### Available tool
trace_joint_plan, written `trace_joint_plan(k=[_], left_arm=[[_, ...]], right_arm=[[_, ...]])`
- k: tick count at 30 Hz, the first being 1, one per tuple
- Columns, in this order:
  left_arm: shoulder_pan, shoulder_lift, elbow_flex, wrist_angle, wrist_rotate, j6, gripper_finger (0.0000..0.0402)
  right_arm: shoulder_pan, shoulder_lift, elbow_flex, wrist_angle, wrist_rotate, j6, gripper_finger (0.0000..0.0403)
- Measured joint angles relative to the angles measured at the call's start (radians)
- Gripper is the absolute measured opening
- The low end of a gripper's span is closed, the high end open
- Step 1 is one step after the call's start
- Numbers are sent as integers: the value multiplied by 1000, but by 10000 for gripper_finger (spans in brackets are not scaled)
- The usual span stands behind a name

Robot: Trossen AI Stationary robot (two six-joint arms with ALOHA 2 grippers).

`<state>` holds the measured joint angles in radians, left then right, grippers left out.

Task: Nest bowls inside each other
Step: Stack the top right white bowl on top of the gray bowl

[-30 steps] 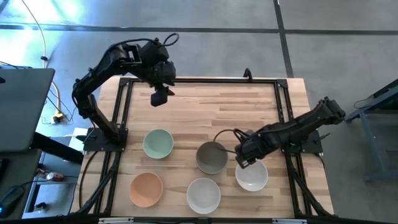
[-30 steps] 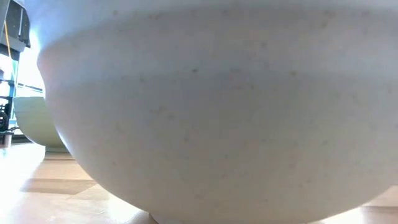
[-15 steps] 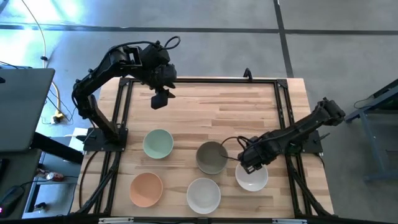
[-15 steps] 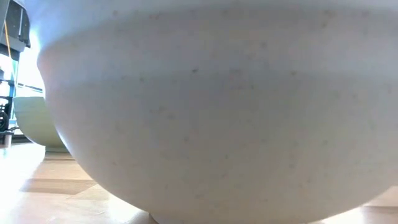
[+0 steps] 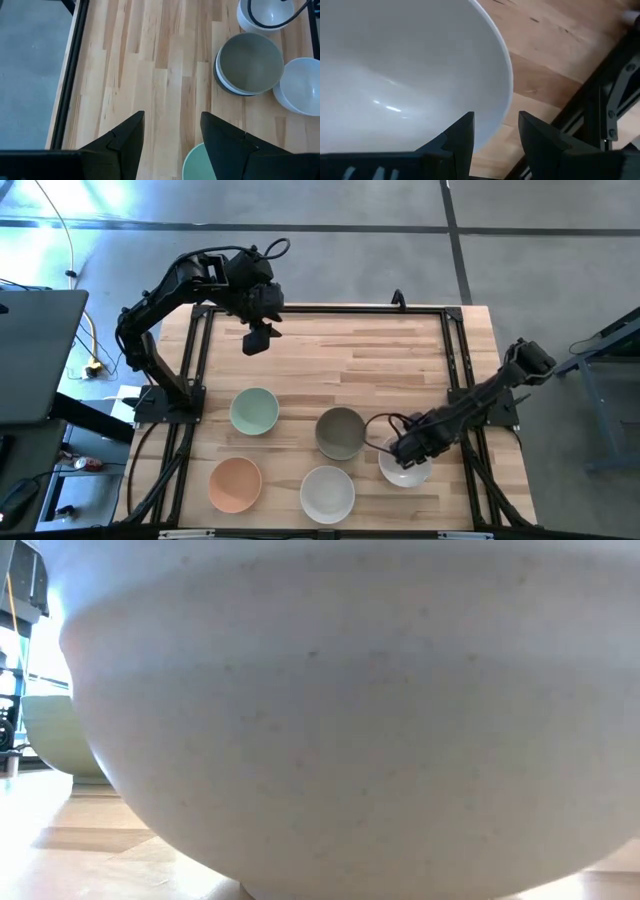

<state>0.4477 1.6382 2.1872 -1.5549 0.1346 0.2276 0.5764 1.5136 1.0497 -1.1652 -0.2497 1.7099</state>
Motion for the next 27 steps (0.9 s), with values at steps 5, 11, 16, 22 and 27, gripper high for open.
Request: trace_joint_plan(k=[5,11,16,22,27], left_arm=[[0,0,0,0,0,0,184],[-2,0,0,0,1,-5,184],[-6,0,0,0,3,-11,184],[-6,0,0,0,3,-10,184],[-6,0,0,0,3,-11,184]], right_arm=[[15,0,-19,37,-4,24,147],[21,-1,-52,60,-19,47,147],[36,-1,-72,87,-26,68,147],[49,-1,-86,118,-22,99,147],[53,-1,-86,139,8,118,142]])
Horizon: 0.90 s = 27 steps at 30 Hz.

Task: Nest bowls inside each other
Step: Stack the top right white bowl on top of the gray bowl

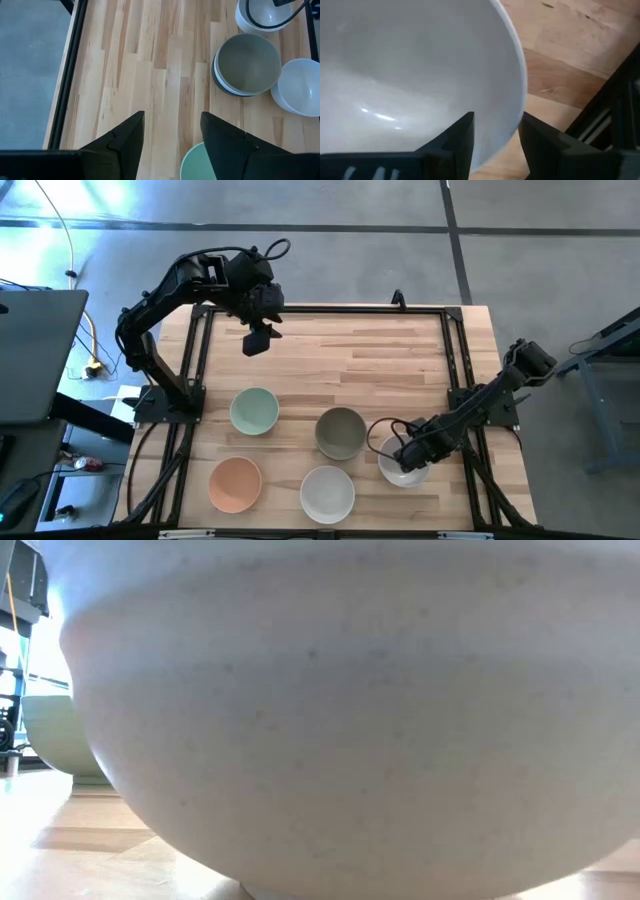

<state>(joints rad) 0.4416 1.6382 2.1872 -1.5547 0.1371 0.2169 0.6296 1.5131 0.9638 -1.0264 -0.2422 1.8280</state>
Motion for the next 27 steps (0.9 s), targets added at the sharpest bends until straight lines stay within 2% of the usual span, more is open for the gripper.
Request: trace_joint_plan(k=[7,23,27], left_arm=[[-6,0,0,0,0,-4,184],[-19,0,0,0,1,-4,184],[-19,0,0,0,1,-4,184]], right_arm=[[0,0,0,19,5,14,118],[5,0,0,74,5,51,115],[21,0,0,74,9,61,95]])
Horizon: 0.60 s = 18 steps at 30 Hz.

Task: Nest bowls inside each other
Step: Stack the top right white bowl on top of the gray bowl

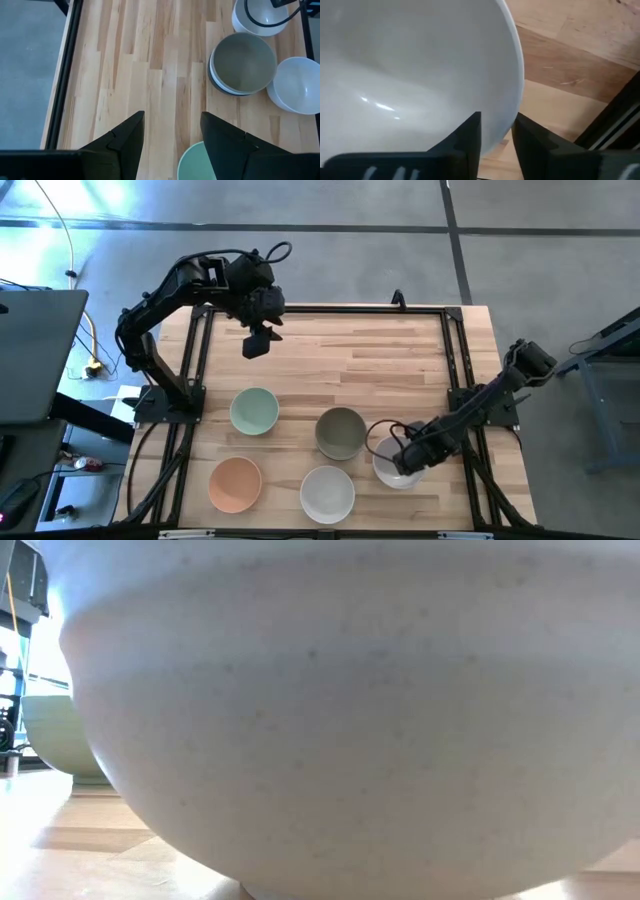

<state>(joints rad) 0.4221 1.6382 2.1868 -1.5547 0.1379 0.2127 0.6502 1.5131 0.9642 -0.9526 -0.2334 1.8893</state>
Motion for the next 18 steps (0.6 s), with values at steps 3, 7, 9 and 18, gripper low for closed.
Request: trace_joint_plan(k=[3,7,9,18], left_arm=[[0,0,0,0,0,0,184],[0,0,0,0,0,6,184],[0,0,0,0,-1,7,184],[0,0,0,1,-1,7,184]], right_arm=[[12,0,0,-3,5,19,67],[24,0,0,3,24,28,22],[25,0,2,9,24,35,7],[25,0,2,8,31,42,2]])
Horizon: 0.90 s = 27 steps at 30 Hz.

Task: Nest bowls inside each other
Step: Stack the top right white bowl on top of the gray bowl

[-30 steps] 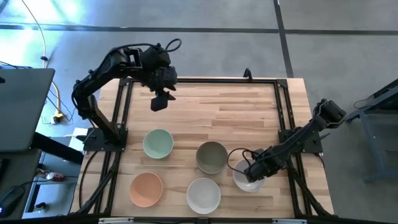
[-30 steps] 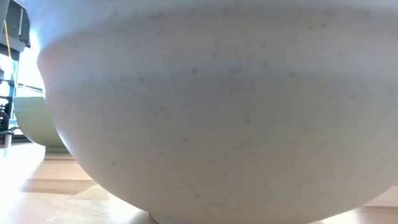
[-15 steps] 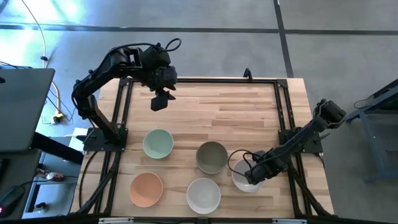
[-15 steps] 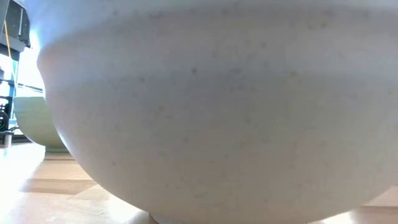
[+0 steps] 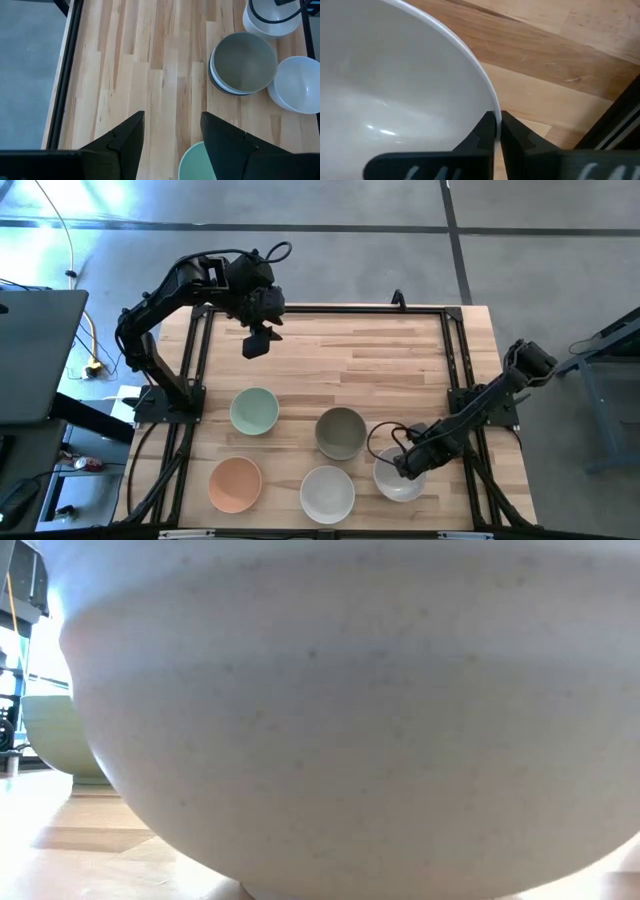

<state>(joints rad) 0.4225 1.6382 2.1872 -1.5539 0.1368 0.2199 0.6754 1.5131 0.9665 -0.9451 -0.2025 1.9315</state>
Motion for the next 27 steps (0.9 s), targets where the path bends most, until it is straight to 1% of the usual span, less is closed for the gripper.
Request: trace_joint_plan(k=[8,13,27], left_arm=[[0,0,0,0,-3,18,184],[2,0,0,0,-18,19,184],[14,0,0,1,-21,52,184]], right_arm=[[0,0,30,-2,0,0,0],[0,0,81,-24,45,-1,0],[0,-2,294,-255,66,-21,0]])
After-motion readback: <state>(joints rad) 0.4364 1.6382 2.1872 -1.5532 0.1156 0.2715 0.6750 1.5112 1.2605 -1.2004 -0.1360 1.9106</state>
